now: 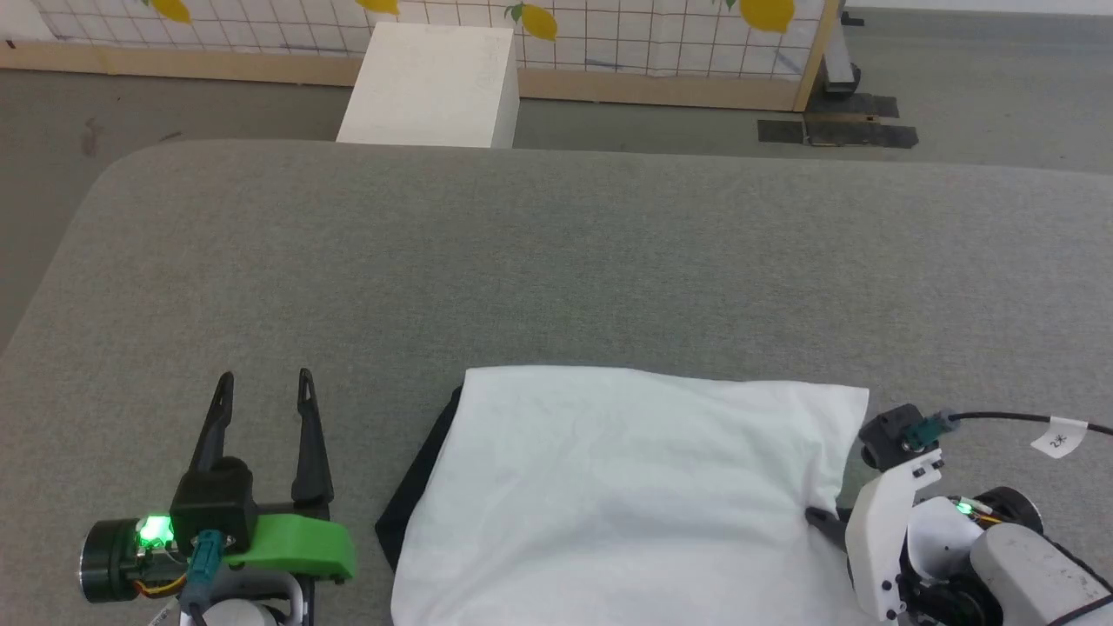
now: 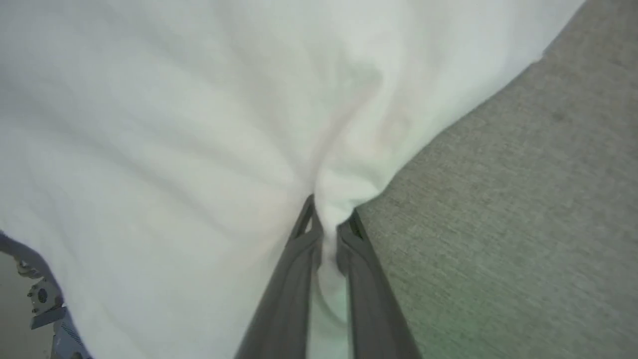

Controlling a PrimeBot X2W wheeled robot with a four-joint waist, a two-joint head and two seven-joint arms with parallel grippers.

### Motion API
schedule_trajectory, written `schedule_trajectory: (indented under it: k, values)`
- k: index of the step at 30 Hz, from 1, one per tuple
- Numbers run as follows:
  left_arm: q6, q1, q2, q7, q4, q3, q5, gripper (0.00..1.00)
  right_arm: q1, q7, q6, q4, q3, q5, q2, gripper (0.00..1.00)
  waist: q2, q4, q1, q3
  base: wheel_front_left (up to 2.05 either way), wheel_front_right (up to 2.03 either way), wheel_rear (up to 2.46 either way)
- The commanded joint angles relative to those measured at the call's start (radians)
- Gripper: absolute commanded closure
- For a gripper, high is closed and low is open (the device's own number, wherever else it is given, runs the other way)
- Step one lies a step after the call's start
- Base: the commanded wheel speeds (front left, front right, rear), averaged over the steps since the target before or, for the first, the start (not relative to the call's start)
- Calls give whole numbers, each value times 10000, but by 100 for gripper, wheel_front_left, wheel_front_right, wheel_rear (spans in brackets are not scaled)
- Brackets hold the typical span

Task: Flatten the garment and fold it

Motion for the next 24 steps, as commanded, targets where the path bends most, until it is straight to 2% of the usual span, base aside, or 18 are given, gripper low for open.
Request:
schedule_trajectory:
  k: [1, 6, 10, 19, 24]
  values:
    - [-60, 122, -116, -45, 25, 78, 104, 0, 127, -106, -15, 253, 254, 50, 156, 100, 0, -116, 0, -135, 0, 0, 0]
    - [-164, 312, -175, -45, -128, 113, 521, 0, -135, -992, -15, -178, 181, 173, -351, 100, 0, -343, 0, -419, 0, 0, 0]
    - [-144, 458, -261, -45, -178, 128, 615, 0, -33, -1168, -15, -669, -67, 386, -990, 100, 0, -500, 0, -563, 0, 0, 0]
    - [-200, 711, -354, -45, -235, 38, 707, 0, 1014, -939, -15, -1219, -1449, 493, -2650, 100, 0, -703, 0, -695, 0, 0, 0]
    - [-211, 768, -413, -45, -239, 16, 691, 0, 1540, -708, -15, -2257, -1874, 417, -2944, 100, 0, -748, 0, -701, 0, 0, 0]
